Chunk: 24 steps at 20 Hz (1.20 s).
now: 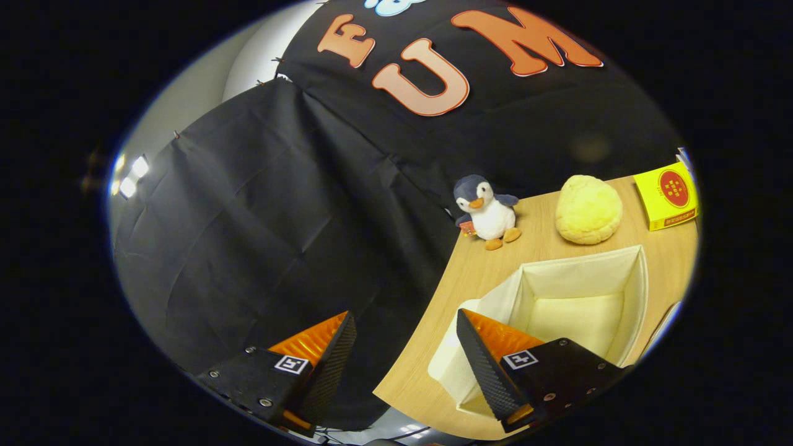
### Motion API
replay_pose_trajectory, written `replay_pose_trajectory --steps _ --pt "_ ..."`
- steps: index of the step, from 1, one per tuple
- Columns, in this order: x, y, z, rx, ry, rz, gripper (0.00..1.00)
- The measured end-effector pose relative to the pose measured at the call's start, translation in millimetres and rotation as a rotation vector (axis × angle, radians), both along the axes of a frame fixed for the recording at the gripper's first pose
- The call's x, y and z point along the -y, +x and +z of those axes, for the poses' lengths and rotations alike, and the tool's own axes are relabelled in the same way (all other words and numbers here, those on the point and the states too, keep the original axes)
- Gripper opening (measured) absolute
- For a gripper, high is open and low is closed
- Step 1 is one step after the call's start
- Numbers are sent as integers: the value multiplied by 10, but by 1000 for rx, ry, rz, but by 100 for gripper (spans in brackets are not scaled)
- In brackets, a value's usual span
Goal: Open the storage box then place both shoes into the box .Put the left shoe in first, then the right shoe, with the right side of both shoes facing outward in a uniform manner.
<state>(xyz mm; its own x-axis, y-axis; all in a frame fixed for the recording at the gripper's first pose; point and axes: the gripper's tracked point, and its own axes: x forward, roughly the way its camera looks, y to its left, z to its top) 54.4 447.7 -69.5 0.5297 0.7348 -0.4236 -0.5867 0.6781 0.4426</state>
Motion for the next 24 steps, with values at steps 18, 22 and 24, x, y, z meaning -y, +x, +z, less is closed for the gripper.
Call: replay_pose_trajectory --steps 18,22,24 --pt "2729 578 -321 59 -161 -451 98" --pt "3382 524 -577 36 -227 -541 98" --pt "3660 489 -687 28 -253 -573 98"
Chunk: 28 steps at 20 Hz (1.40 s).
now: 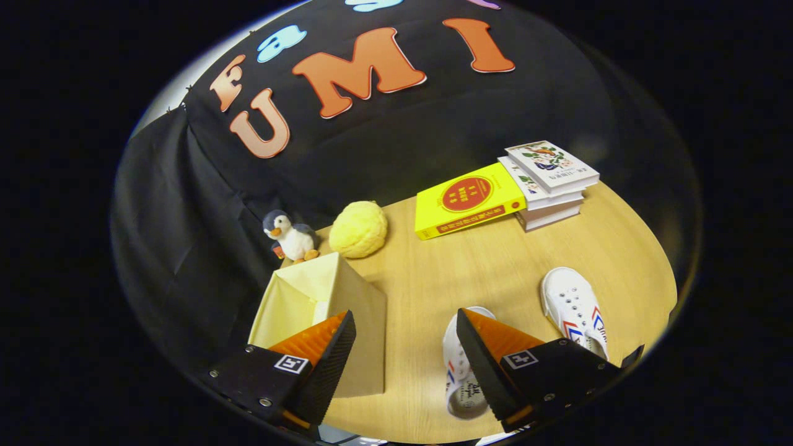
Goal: Open the storage box then place both shoes into the box .Put the left shoe in first, then the right shoe, with the right side of both shoes facing outward in a uniform manner.
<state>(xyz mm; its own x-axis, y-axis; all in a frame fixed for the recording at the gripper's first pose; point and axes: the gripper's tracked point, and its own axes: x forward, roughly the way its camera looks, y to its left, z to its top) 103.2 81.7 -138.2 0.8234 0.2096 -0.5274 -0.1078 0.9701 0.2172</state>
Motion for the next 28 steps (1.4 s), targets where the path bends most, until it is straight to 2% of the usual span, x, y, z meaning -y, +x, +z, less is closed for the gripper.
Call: replay_pose_trajectory --steps 5,9,17,20,22,24,25,26,27,28 --pt "527 -93 -397 -53 -84 -59 98" --pt "788 -207 -755 -104 -194 -63 98" --pt "805 -345 -1346 -175 -313 -24 99" --pt "750 -301 -1490 -177 -319 -12 99" --pt "677 -314 -1622 -196 -335 16 91" --pt "561 -310 -1678 -194 -304 37 73" --pt "514 -303 -1710 -191 -280 46 56" --pt "500 -311 -1693 -191 -261 50 48" --pt "523 -293 -1696 -189 -249 45 33" --pt "577 -281 -1668 -184 -208 11 27"
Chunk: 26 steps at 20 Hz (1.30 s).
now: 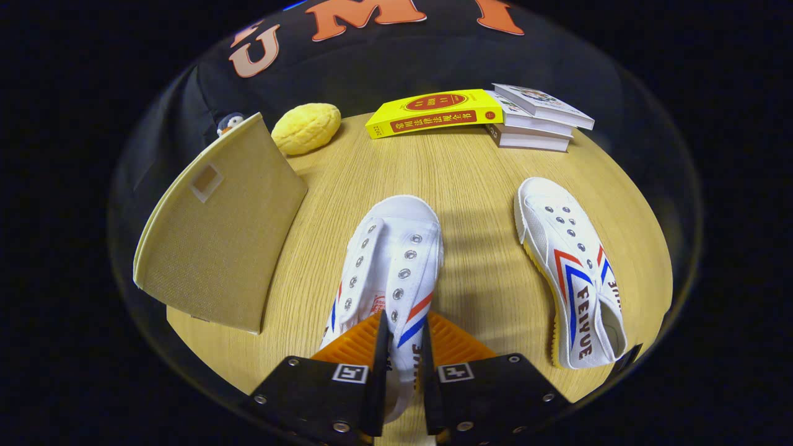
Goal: Open the storage box then place both shoes into the box .Put the left shoe in first, then the right shoe, with the right side of both shoes facing outward in a uniform manner.
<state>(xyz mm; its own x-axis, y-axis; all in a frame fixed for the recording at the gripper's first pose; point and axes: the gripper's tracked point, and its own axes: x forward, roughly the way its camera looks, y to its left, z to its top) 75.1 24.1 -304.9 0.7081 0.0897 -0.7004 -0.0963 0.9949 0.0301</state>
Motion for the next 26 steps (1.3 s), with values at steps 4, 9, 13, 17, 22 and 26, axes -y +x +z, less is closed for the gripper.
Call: replay_pose_trajectory --steps 4,9,13,17,22,26 --pt "-22 31 95 45 61 0 0" --pt "-42 101 380 56 146 -11 0" --pt "-142 182 885 102 166 -6 0" --pt "-399 278 1485 173 183 -20 0" --pt "-1012 291 2073 249 222 -23 0" --pt "-1740 195 2183 254 248 27 0"
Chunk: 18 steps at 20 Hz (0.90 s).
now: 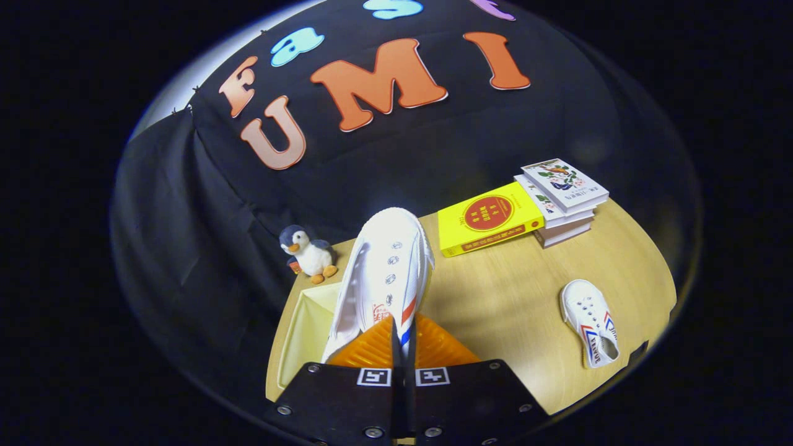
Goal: Open the storage box then place both shoes into the box .Put the left shoe in first, then the right shoe, with the right side of both shoes facing outward in a uniform manner.
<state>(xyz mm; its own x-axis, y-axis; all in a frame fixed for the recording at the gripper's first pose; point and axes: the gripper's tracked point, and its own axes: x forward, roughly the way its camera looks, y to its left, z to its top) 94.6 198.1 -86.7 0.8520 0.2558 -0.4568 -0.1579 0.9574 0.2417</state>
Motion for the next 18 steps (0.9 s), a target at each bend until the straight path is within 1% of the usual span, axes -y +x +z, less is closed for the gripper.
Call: replay_pose_trajectory --steps 4,8,14,18 --pt "-672 -25 -246 -34 5 50 0" --pt "-1119 -42 -664 -85 -48 76 0" --pt "-1440 38 -1279 -184 -138 64 0" --pt "-1508 105 -1464 -205 -195 51 0"
